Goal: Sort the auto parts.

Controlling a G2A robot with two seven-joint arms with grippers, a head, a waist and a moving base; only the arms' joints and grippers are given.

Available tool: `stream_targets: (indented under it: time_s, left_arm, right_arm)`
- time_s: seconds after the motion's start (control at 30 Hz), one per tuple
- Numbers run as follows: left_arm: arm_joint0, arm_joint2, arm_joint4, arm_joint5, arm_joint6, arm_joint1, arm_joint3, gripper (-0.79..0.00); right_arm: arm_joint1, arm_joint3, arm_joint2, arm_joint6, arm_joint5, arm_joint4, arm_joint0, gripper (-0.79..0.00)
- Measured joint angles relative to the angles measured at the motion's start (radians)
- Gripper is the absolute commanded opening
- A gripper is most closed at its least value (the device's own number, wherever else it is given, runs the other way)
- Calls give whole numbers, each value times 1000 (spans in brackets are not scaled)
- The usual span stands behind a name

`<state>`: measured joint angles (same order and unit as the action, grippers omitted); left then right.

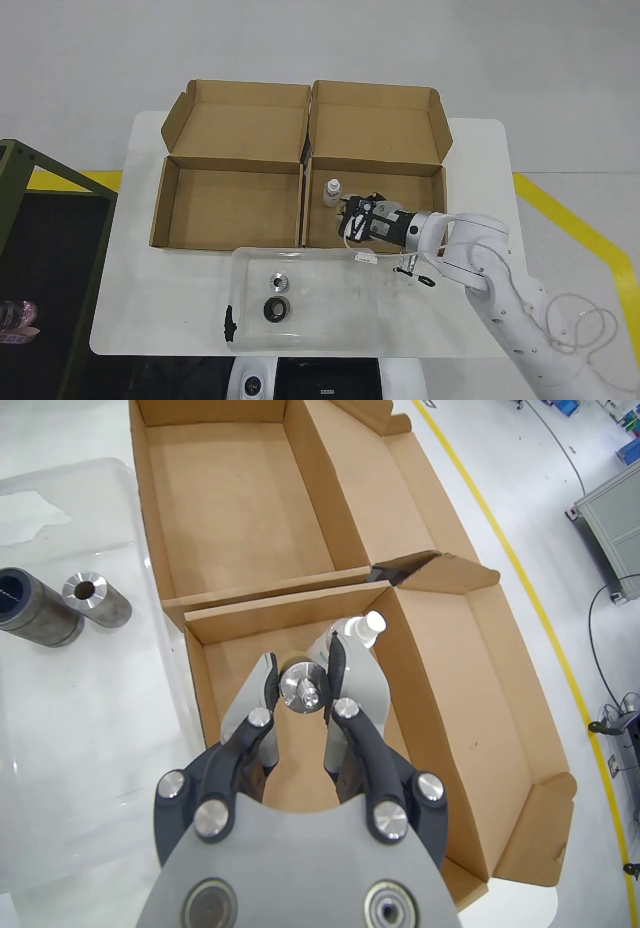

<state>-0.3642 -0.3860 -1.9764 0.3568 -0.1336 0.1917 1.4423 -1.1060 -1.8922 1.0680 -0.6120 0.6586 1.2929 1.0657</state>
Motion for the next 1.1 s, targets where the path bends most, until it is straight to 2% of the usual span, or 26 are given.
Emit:
stream_targets:
  time_s: [0.37, 0.87, 0.97, 1.0, 1.03, 1.07, 1.1]
  left_arm:
    - [0, 0, 0, 0, 0, 0, 0, 0]
    - [0, 0, 0, 0, 0, 0, 0, 0]
    - [0, 0, 0, 0, 0, 0, 0, 0]
    - [0, 0, 0, 0, 0, 0, 0, 0]
    - [0, 0, 0, 0, 0, 0, 0, 0]
    - [0, 0, 0, 0, 0, 0, 0, 0]
    - [0, 0, 0, 0, 0, 0, 0, 0]
  right_arm:
    - [-22, 175, -79, -96, -17, -6, -115, -785]
    - [-36, 273, -133, -115, -48, 60, -155, -785]
    - [-41, 288, -146, -102, -57, 69, -162, -699]
    - [-43, 293, -149, -97, -62, 70, -165, -606]
    - [-44, 297, -152, -93, -67, 72, -166, -474]
    - [-46, 302, -156, -88, -72, 74, -169, -416]
    - [-47, 306, -159, -85, -75, 75, -170, -209]
